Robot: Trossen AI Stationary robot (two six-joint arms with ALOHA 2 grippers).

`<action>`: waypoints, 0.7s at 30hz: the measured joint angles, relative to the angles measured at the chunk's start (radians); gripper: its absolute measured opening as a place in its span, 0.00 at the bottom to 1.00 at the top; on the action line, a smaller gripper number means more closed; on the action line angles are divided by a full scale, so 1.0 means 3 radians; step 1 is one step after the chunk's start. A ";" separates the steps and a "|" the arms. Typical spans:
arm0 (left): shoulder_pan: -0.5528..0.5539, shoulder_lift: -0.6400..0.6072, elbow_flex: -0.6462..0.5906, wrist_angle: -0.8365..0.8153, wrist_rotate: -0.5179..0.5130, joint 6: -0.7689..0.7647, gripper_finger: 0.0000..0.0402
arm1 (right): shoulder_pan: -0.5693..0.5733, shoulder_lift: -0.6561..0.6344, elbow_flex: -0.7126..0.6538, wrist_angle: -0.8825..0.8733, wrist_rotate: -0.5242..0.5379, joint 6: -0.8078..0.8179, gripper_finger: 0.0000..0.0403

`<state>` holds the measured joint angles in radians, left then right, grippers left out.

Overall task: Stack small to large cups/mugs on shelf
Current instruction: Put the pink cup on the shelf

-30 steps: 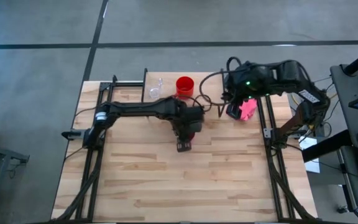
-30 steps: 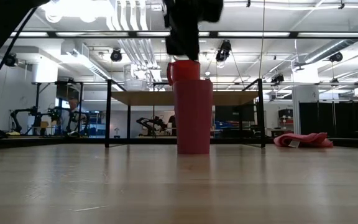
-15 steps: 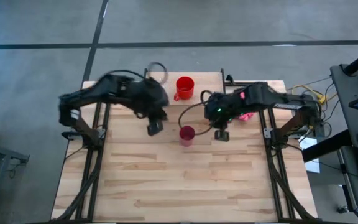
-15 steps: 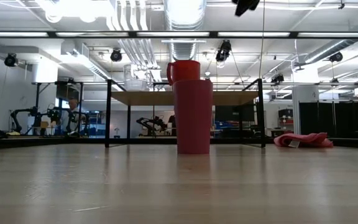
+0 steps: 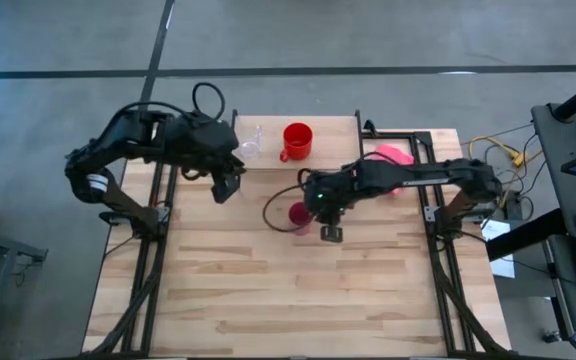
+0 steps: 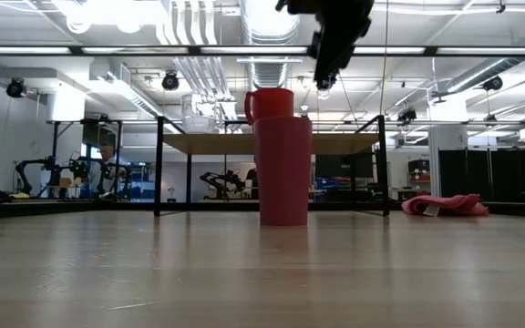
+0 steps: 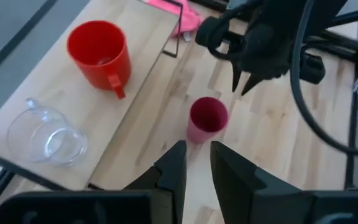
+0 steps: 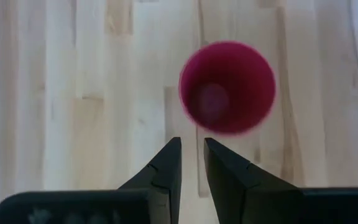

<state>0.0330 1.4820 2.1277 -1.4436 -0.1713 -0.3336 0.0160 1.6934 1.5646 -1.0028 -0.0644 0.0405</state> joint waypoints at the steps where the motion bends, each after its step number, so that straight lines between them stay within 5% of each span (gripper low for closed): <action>1: 0.0000 0.0003 0.0000 -0.0045 -0.0005 0.0014 0.14 | 0.0009 0.0053 0.0004 0.0027 0.0002 -0.0049 0.16; 12: 0.0000 0.0063 -0.0025 -0.0320 -0.0006 0.0113 0.14 | 0.0020 0.0477 0.0037 0.0127 -0.0133 -0.0505 0.16; 21: 0.0000 0.0081 -0.0025 -0.0318 -0.0006 0.0118 0.14 | 0.0020 0.0386 0.0038 0.0207 -0.0134 -0.0412 0.16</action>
<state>0.0330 1.5065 2.1201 -1.5391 -0.1730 -0.2983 0.0219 1.8090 1.5761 -0.9407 -0.1047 -0.0830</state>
